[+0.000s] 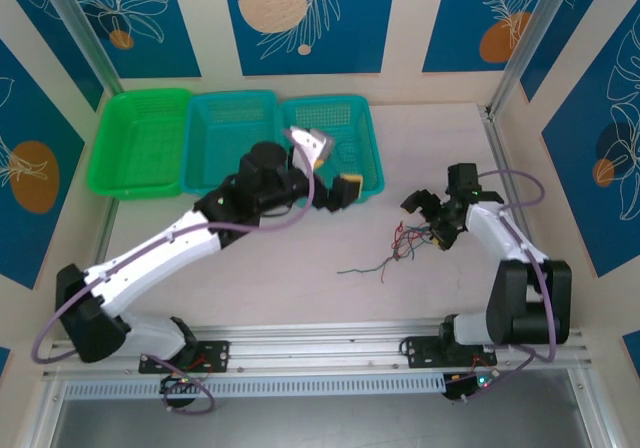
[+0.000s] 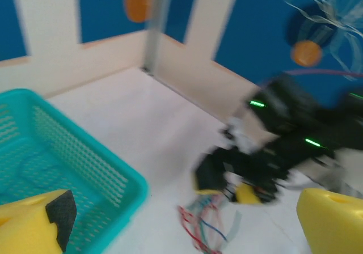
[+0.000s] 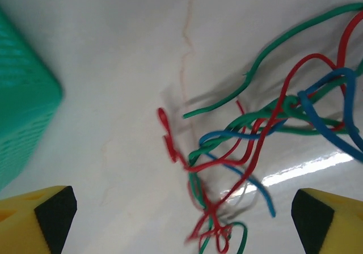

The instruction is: Untangle the cables

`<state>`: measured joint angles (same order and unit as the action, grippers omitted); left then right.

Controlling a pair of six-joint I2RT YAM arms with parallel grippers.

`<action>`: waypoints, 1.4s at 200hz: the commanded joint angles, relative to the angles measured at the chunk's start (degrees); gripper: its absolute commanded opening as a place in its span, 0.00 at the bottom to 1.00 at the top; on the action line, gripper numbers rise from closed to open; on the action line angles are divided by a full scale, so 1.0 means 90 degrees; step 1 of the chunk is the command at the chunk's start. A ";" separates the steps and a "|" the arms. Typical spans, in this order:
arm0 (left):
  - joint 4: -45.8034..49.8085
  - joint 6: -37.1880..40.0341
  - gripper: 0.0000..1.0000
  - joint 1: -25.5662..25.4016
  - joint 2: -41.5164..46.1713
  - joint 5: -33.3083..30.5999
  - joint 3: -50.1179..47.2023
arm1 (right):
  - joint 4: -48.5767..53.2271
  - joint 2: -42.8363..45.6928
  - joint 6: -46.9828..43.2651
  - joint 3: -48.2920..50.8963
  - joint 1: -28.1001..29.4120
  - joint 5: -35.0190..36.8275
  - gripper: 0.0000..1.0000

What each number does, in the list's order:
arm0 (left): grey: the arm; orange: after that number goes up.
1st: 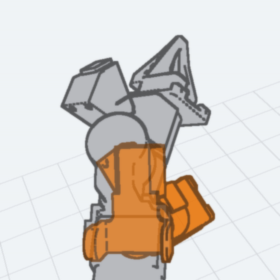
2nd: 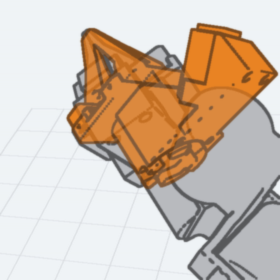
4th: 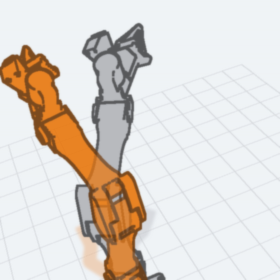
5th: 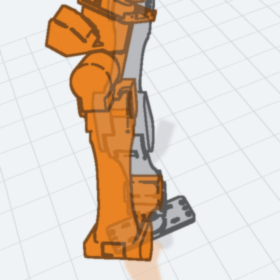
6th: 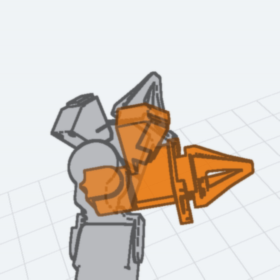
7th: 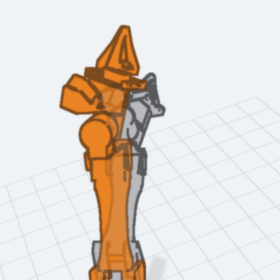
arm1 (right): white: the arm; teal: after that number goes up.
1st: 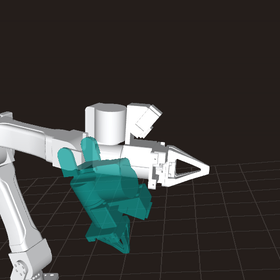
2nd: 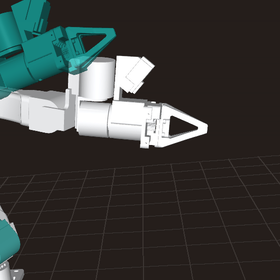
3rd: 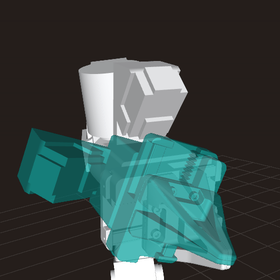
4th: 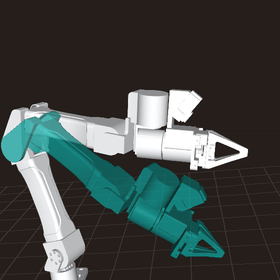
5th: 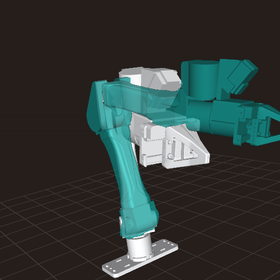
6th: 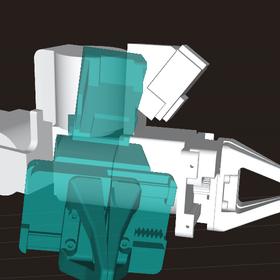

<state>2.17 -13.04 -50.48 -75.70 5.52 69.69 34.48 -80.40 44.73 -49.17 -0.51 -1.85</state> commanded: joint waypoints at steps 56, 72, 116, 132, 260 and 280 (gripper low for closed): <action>-0.0261 -0.0126 1.00 -0.0285 0.0781 -0.0626 -0.1726 | -0.0682 -0.0664 -0.0028 -0.0015 0.0179 0.0756 0.32; -0.0237 -0.0090 1.00 -0.0290 0.0856 -0.0708 -0.1738 | -0.0807 -0.0027 -0.0400 0.0086 0.0234 0.0596 0.06; 0.0192 0.0350 1.00 -0.0263 0.0897 -0.0373 -0.1450 | -0.1497 0.2423 -0.2435 0.0406 0.0873 -0.1077 0.00; 0.0333 0.0846 0.98 -0.0260 0.0836 0.0341 -0.1372 | -0.2043 0.3089 -0.2683 0.0660 0.1204 -0.1909 0.00; -0.2114 0.2638 0.46 0.0038 0.1311 0.1124 -0.3584 | -0.1977 0.2062 -0.3304 -0.0036 0.2728 -0.5558 0.00; -0.2351 0.2930 0.34 0.0042 0.1375 0.1002 -0.3754 | -0.1960 0.1982 -0.3261 -0.0114 0.2743 -0.5846 0.00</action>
<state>-14.20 8.49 -50.61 -64.73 15.35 37.91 14.81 -61.91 16.40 -47.83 23.68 -47.90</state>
